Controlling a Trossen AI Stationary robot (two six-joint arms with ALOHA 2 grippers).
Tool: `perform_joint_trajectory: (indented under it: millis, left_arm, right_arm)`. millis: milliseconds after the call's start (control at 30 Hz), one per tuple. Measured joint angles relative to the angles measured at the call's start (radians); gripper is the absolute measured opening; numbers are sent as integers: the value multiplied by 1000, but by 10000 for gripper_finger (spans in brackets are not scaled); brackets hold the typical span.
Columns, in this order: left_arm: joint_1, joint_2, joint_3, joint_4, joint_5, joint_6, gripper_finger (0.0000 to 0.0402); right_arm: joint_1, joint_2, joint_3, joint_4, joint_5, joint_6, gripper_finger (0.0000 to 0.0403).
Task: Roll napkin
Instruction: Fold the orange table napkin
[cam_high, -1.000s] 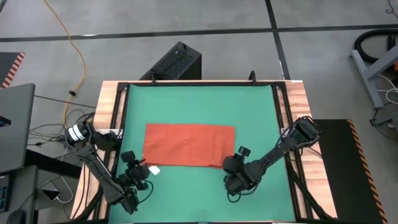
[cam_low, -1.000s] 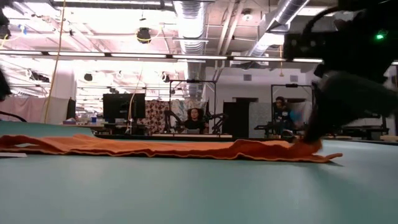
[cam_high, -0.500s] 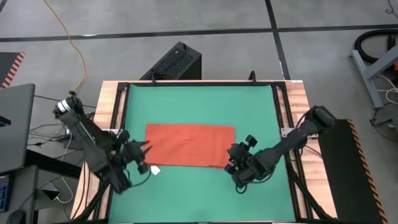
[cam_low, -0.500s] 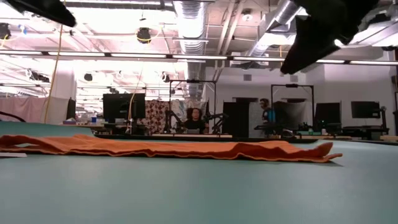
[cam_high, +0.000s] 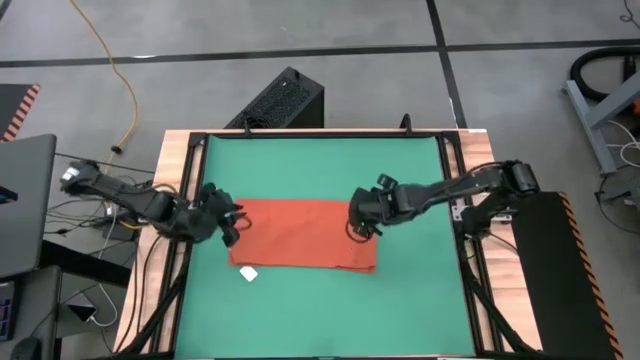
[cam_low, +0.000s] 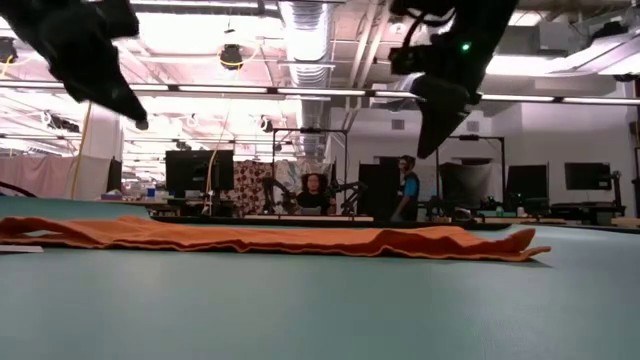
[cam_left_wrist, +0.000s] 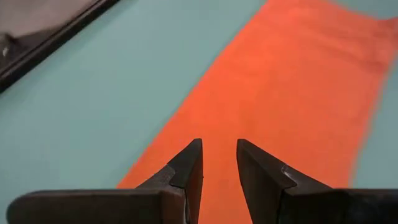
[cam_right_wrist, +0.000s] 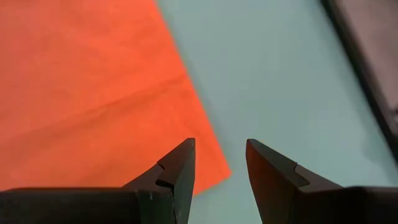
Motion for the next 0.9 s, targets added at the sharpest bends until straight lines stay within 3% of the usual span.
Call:
perform_joint_trajectory:
  millis: [167, 433, 733, 900]
  left_arm:
    - [203, -23, -57, -2, 78, 107, 89]
    - [447, 63, -57, 65, 211, 294, 89]
    - [652, 210, -57, 118, 323, 410, 89]
    - [739, 308, -57, 157, 449, 498, 89]
  right_arm:
    - [-67, 12, 0, 53, -109, -155, 164]
    - [-140, 30, -8, 98, -228, -291, 164]
    - [-148, 31, -10, 94, -233, -349, 164]
    - [-147, 31, -10, 82, -240, -369, 164]
